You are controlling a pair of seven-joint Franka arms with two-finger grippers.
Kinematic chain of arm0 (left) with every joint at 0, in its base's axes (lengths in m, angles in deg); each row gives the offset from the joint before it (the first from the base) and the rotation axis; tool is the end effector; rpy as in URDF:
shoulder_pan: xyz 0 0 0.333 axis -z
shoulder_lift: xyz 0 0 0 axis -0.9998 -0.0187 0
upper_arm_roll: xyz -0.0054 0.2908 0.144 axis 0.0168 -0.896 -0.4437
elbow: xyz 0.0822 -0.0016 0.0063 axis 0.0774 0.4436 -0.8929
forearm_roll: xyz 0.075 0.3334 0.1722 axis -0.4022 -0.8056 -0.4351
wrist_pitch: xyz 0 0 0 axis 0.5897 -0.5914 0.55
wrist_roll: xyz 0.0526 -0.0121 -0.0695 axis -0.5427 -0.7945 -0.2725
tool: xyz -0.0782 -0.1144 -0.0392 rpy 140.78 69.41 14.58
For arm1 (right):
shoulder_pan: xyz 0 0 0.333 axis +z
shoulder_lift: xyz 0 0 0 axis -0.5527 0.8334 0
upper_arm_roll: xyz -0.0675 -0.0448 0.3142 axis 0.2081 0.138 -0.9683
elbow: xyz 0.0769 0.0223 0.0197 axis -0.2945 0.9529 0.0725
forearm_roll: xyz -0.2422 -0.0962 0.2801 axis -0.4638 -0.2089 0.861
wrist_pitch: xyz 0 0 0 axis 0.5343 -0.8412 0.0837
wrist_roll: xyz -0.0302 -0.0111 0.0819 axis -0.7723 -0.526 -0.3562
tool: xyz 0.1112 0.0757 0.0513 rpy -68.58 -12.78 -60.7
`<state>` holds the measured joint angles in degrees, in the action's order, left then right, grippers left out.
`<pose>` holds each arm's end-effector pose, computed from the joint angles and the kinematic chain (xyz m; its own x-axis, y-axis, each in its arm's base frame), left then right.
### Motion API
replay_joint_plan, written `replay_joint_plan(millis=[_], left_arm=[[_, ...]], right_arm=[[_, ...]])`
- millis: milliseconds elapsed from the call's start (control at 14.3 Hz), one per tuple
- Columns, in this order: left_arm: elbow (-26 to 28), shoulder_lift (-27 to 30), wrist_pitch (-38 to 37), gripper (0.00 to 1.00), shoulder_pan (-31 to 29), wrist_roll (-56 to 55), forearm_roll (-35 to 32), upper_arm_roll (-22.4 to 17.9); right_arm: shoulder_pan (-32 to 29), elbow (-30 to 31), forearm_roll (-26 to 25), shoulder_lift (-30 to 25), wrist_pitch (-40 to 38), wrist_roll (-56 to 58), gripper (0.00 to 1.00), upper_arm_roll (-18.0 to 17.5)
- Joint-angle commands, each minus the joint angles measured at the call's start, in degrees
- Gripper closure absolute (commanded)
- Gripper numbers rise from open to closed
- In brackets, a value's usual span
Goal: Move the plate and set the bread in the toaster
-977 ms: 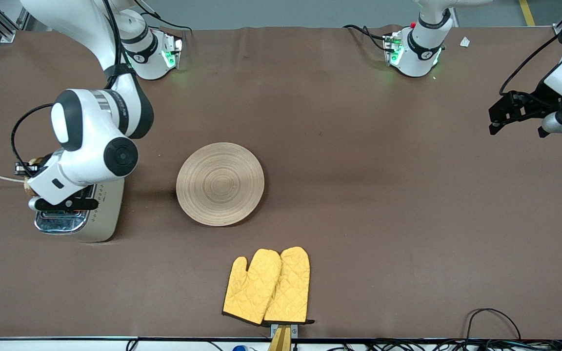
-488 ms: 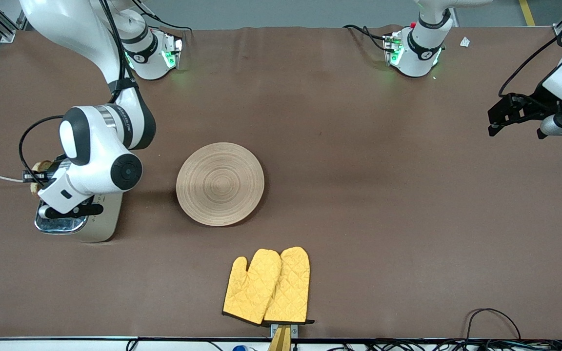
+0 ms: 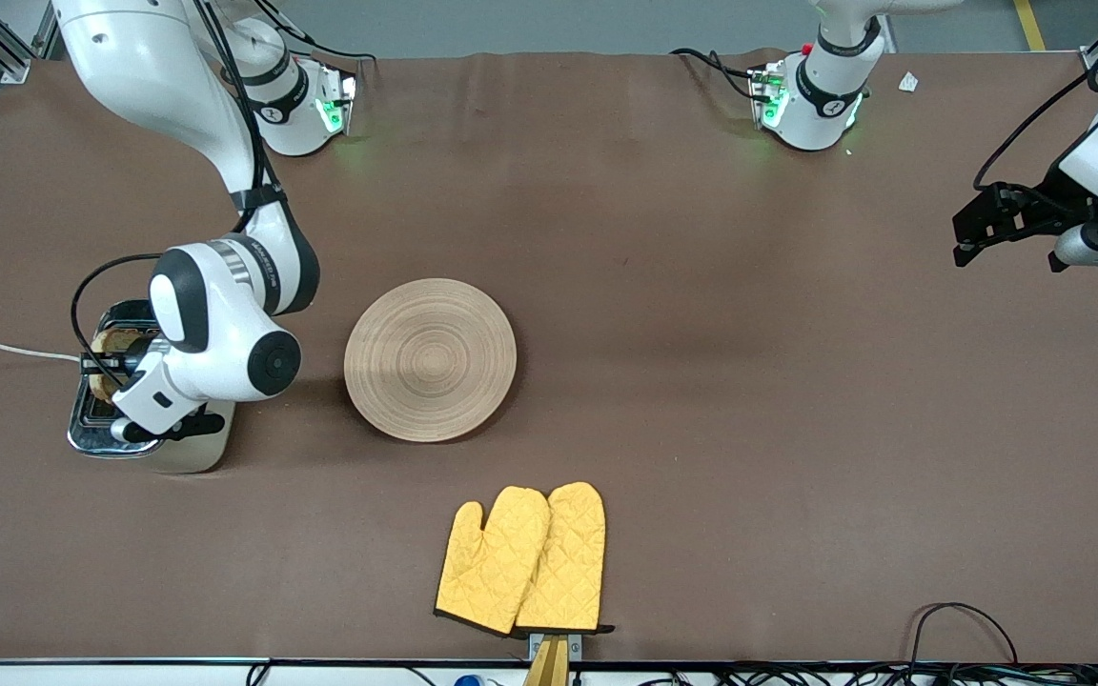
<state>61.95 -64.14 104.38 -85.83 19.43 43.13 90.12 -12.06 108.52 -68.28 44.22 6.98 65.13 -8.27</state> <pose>0.5492 -0.0737 0.6216 0.9907 -0.1061 0.0854 -0.1041 -0.9942 -0.0279 0.6235 0.0379 0.3356 0.9470 -0.0037 -0.3211 0.2787 -0.4873 0.8276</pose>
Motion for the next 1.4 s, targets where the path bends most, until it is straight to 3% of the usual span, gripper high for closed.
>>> replay_joint_plan(millis=[0,140,279,349,488,558,767,1047,1256,1326], left_arm=[[-0.92,-0.48,0.09,0.0,-0.2,0.92,0.5,-0.03],[-0.92,-0.48,0.09,0.0,-0.11,0.84,0.5,-0.02],[-0.92,-0.48,0.09,0.0,-0.2,0.92,0.5,-0.03],[-0.92,-0.48,0.09,0.0,-0.2,0.92,0.5,-0.02],[-0.92,-0.48,0.09,0.0,-0.2,0.92,0.5,-0.02],[-0.92,-0.48,0.09,0.0,-0.2,0.92,0.5,-0.02],[-0.92,-0.48,0.09,0.0,-0.2,0.92,0.5,-0.03],[-0.92,-0.48,0.09,0.0,-0.28,0.84,0.5,-0.11],[-0.92,-0.75,0.18,0.0,-0.28,0.84,0.59,-0.11],[-0.92,-0.75,0.27,0.0,-0.28,0.49,0.59,-0.11]], right_arm=[[-2.77,-3.45,3.82,0.3,0.73,-0.38,0.0,-0.61],[-3.13,-11.35,9.88,-0.31,-1.81,0.67,0.0,-0.61],[-2.95,-20.12,17.42,-0.75,-9.87,0.59,0.0,-0.7],[-3.38,-23.65,22.52,-1.02,-12.78,0.58,0.0,-0.44],[-9.42,-25.1,36.91,-5.74,-12.47,-0.2,0.0,-0.52],[-12.67,-24.49,43.16,-8.29,-10.29,-0.21,0.0,-0.44],[-17.0,-12.49,49.36,-20.05,-1.33,2.06,0.0,-0.7],[-18.42,-4.99,50.34,-27.9,1.86,8.4,0.0,-0.53],[-18.07,6.59,50.25,-34.49,10.36,9.8,0.0,-0.61],[-18.07,7.94,50.25,-34.94,11.7,10.68,0.0,-0.61]])
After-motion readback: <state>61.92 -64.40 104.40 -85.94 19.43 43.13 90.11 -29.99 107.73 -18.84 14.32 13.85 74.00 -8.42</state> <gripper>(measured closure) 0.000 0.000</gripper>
